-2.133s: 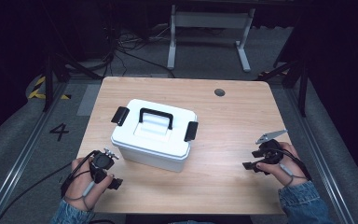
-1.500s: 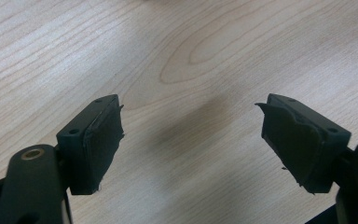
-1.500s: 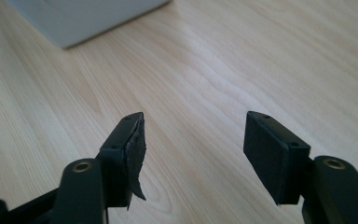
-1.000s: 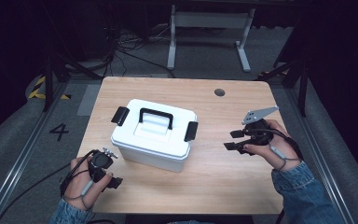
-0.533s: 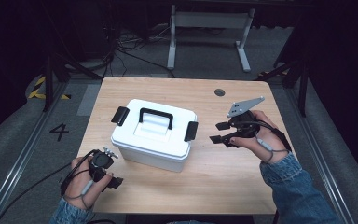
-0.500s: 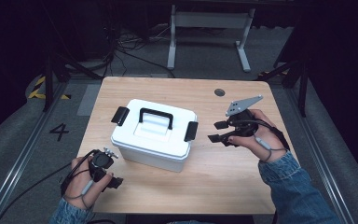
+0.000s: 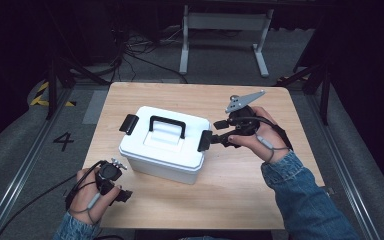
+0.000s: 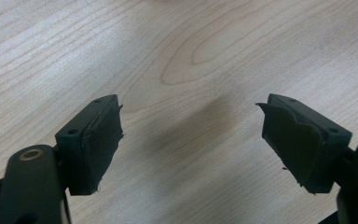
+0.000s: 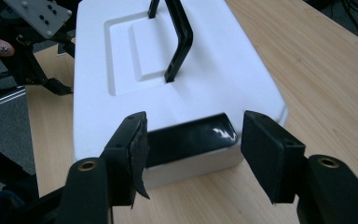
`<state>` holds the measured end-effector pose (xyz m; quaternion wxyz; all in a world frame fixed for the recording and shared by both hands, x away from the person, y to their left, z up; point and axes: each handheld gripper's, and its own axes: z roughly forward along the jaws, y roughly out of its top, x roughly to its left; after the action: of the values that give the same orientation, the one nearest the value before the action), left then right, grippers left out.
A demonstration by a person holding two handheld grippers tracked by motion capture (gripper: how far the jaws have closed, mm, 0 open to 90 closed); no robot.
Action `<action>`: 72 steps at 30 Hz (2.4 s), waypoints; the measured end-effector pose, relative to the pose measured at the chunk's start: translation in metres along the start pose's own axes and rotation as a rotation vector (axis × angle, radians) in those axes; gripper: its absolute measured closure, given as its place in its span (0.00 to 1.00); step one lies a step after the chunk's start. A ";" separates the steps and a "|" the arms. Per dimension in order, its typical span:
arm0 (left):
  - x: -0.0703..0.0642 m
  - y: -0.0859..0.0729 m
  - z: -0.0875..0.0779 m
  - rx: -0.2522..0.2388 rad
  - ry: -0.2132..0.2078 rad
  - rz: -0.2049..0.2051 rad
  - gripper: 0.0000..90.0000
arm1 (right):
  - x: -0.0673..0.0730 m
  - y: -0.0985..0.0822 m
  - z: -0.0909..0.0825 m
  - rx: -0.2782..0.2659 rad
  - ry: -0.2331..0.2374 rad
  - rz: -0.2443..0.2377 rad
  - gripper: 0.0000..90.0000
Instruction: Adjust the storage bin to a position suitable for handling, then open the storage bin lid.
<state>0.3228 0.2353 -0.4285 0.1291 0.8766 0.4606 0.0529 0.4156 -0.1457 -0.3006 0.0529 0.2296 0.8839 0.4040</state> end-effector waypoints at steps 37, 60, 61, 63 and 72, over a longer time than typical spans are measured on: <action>-0.002 0.005 0.005 -0.007 -0.002 -0.008 0.24 | 0.004 0.056 0.089 0.070 0.104 -0.031 0.85; -0.002 0.008 0.008 -0.010 -0.010 -0.004 0.24 | 0.010 0.060 0.085 0.062 0.105 -0.149 0.94; -0.003 0.008 0.008 -0.007 -0.009 -0.003 0.24 | 0.010 0.060 0.084 0.057 0.108 -0.151 0.94; -0.003 0.008 0.007 -0.003 -0.006 0.007 0.24 | 0.011 0.061 0.083 0.049 0.111 -0.150 0.94; -0.003 0.006 0.007 -0.007 -0.010 -0.003 0.24 | 0.015 0.070 0.064 -0.011 0.103 -0.164 0.94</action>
<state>0.3275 0.2278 -0.4338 0.1345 0.8756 0.4612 0.0501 0.4455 -0.0550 -0.2901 0.0417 0.1350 0.8990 0.4145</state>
